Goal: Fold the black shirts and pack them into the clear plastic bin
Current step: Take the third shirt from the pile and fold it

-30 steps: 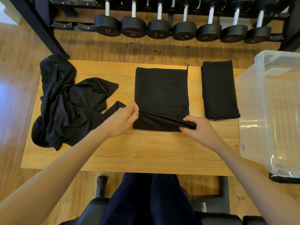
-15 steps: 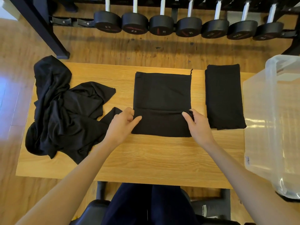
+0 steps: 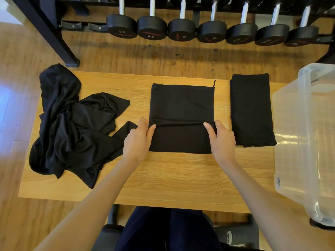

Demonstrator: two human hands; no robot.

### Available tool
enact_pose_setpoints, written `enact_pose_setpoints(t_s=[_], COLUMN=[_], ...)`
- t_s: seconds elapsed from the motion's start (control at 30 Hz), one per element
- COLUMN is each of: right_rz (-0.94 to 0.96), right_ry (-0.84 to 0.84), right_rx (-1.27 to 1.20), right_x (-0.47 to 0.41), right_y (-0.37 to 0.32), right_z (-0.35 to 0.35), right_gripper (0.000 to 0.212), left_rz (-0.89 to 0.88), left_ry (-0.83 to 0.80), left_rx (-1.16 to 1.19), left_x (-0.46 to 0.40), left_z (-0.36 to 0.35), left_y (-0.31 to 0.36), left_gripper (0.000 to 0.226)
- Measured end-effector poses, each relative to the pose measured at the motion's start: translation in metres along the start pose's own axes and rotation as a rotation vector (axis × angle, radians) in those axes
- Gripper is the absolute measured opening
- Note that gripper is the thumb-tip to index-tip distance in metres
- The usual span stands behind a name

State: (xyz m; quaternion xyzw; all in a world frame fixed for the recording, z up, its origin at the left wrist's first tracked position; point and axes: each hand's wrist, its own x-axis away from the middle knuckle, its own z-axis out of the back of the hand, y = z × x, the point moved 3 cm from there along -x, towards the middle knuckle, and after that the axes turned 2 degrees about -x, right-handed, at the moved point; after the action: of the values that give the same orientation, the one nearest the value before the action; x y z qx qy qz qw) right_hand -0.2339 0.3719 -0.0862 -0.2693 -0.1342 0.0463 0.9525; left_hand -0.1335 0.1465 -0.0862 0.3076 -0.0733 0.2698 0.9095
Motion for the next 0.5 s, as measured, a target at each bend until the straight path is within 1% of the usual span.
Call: enact_pose_setpoints(t_s=[0.1, 0.2, 0.27, 0.3, 0.33, 0.37, 0.4, 0.47, 0.5], right_rz=[0.005, -0.018, -0.022, 0.008, 0.073, 0.162, 0.263, 0.473, 0.540], right_ry=[0.007, -0.003, 0.076, 0.149, 0.224, 0.276, 0.279, 0.143, 0.060], right_rx=[0.030, 0.076, 0.083, 0.087, 0.094, 0.104, 0.124, 0.216, 0.276], right_x=[-0.001, -0.004, -0.003, 0.000, 0.005, 0.011, 0.017, 0.030, 0.036], right_y=[-0.002, -0.003, -0.004, -0.005, -0.007, -0.009, -0.013, -0.020, -0.024], right_z=[-0.001, -0.002, 0.003, 0.007, 0.010, 0.010, 0.007, -0.008, -0.017], right_gripper=[0.049, 0.049, 0.046, 0.042, 0.036, 0.031, 0.029, 0.037, 0.041], left_rz=[0.008, 0.044, 0.094, 0.099, 0.062, -0.031, -0.164, -0.438, -0.530], left_ry=[0.006, -0.016, 0.010, 0.073, 0.156, 0.224, 0.242, 0.155, 0.090], left_rx=[-0.022, 0.013, 0.017, 0.011, 0.017, 0.033, 0.032, -0.071, -0.156], left_x=[-0.001, -0.002, -0.003, -0.001, 0.002, 0.006, 0.010, 0.018, 0.022], left_z=[0.000, 0.001, 0.005, 0.009, 0.014, 0.017, 0.015, -0.001, -0.011], left_y=[0.001, 0.002, 0.002, 0.003, 0.004, 0.006, 0.009, 0.017, 0.019], left_gripper=[0.024, 0.023, 0.025, 0.027, 0.028, 0.027, 0.028, 0.037, 0.042])
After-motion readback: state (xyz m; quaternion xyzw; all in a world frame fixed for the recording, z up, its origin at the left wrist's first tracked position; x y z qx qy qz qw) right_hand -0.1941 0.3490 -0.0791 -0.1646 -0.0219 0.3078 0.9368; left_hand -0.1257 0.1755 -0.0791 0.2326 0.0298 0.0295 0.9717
